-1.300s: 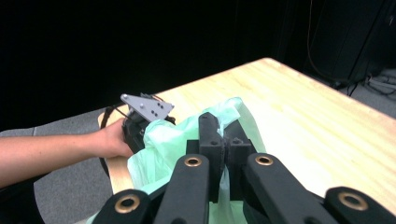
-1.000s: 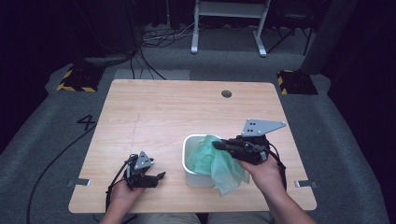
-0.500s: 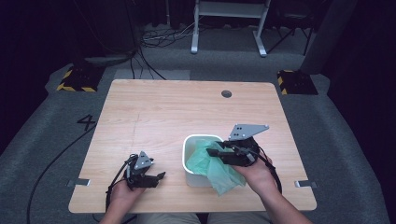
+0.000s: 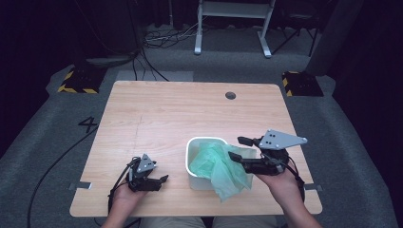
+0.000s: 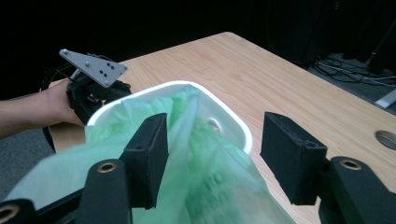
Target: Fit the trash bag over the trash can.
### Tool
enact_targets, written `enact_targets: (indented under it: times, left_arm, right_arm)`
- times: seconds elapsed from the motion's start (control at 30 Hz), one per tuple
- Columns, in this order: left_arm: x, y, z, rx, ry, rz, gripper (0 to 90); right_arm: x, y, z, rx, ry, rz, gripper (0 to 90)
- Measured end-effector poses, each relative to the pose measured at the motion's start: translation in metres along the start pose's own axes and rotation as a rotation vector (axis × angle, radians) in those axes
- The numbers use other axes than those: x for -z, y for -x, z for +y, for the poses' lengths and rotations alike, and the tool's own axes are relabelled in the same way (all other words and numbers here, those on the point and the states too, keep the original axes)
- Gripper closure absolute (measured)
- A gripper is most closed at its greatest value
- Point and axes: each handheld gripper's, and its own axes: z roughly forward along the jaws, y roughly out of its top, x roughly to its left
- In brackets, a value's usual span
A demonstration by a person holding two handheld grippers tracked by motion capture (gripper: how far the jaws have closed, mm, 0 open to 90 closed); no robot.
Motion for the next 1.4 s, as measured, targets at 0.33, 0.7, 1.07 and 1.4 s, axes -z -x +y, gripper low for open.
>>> enact_targets:
  times: [0.33,0.7,1.07,1.4]
  left_arm:
    - [0.011,0.004,0.010,-0.037,0.051,0.008,30.6]
    - [0.017,0.010,0.013,-0.047,0.071,0.006,31.2]
    - [0.021,0.016,0.019,-0.062,0.084,-0.015,31.2]
    - [0.039,0.039,0.033,-0.107,0.126,-0.055,31.2]
  right_arm:
    - [0.012,0.030,-0.039,-0.048,-0.055,-0.085,43.8]
    - [-0.002,0.055,-0.091,-0.132,-0.174,-0.128,43.5]
    - [-0.022,0.038,-0.111,-0.130,-0.191,-0.034,42.8]
    - [-0.018,0.011,-0.086,-0.090,-0.111,0.073,42.0]
